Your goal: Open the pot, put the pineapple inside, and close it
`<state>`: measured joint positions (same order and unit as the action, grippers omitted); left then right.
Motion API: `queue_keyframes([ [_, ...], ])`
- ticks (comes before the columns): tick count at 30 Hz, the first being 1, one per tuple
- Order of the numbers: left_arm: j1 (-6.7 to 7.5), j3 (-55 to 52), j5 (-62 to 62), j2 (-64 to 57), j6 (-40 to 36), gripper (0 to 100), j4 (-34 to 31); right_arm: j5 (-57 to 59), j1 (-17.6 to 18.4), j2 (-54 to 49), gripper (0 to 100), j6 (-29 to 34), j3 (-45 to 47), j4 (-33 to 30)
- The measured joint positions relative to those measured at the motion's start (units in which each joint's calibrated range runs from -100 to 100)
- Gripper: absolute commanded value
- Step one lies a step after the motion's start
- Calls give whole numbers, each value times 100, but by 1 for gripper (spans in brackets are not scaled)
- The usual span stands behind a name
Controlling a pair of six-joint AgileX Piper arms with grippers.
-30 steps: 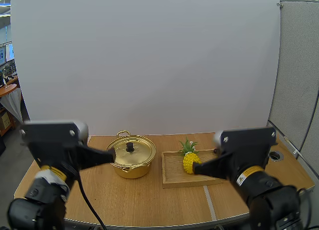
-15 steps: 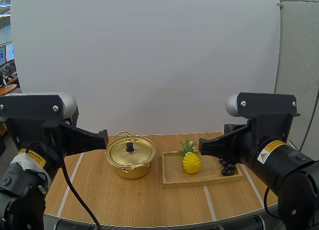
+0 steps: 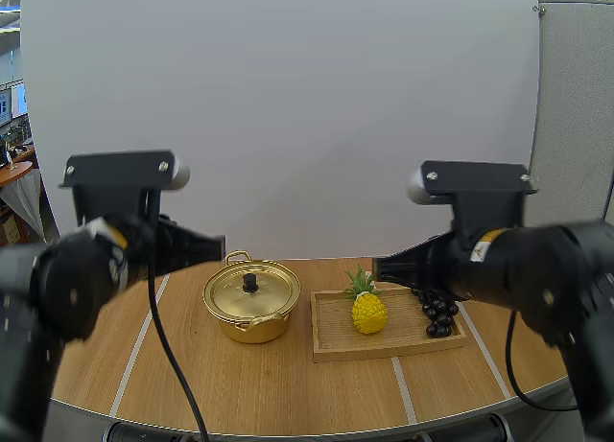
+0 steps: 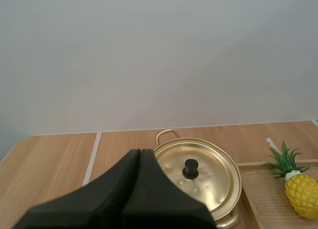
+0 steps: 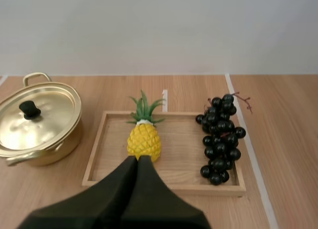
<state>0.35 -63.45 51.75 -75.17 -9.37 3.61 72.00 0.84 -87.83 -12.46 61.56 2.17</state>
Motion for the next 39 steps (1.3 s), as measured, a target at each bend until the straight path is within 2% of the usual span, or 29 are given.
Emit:
queue_keyframes([
  [4,0,271,-102,542,0,0,0,204,0,1017,0,0,-68,8],
  [8,0,657,-117,1182,0,12,0,300,0,1534,0,0,-68,12],
  [9,0,735,-59,1358,0,17,0,320,0,1748,5,0,-68,12],
  [12,0,763,-18,1689,0,37,0,360,0,1758,33,0,-68,22],
  [14,0,763,-15,1783,0,54,0,360,0,1758,62,0,-68,22],
  [17,0,763,1,1881,0,76,0,360,0,1758,99,0,-68,22],
  [19,0,763,1,1956,0,90,0,360,0,1758,100,-13,-68,22],
  [21,0,763,1,2058,73,100,0,360,0,1758,100,-58,-68,1],
  [26,0,763,44,2134,328,100,0,360,0,1758,100,-58,-68,-108],
  [34,0,763,697,3033,1612,100,95,360,0,1758,100,-58,-68,-170],
  [39,0,788,715,3664,2490,100,606,360,0,1758,100,-58,-68,-170],
])
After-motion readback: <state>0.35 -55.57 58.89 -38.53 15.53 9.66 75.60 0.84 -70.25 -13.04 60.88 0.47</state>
